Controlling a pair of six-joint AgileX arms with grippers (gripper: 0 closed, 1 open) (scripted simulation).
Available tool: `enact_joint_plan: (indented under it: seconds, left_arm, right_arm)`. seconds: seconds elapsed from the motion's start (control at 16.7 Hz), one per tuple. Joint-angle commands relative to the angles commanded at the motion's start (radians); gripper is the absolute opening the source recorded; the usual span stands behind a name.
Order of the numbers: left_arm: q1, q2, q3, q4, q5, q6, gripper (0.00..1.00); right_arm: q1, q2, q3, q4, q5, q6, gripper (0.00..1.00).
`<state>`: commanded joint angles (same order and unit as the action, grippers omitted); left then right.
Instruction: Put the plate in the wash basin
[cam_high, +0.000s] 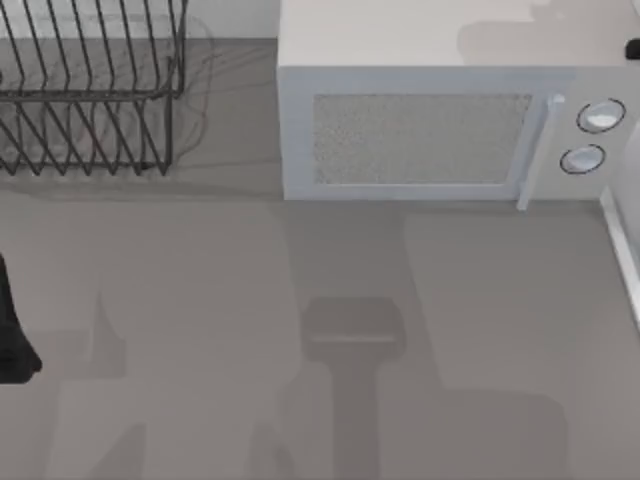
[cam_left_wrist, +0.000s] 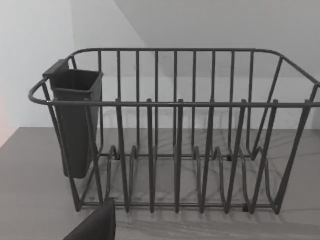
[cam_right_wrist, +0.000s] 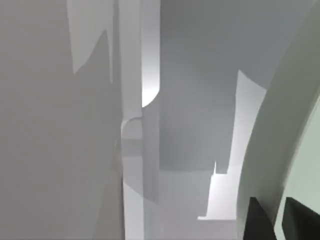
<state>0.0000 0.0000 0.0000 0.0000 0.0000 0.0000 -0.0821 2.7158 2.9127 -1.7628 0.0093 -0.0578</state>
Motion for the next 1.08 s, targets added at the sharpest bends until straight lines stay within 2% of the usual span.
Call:
enact_joint_plan:
  seconds: [0.12,0.9,1.08]
  left_arm:
    - [0.0,0.0,0.0,0.0,0.0,0.0,1.0]
    - [0.0,0.0,0.0,0.0,0.0,0.0,1.0]
    - [0.0,0.0,0.0,0.0,0.0,0.0,1.0]
  right_arm:
    - [0.0,0.0,0.0,0.0,0.0,0.0,0.0]
    - [0.0,0.0,0.0,0.0,0.0,0.0,0.98]
    - [0.0,0.0,0.0,0.0,0.0,0.0,1.0]
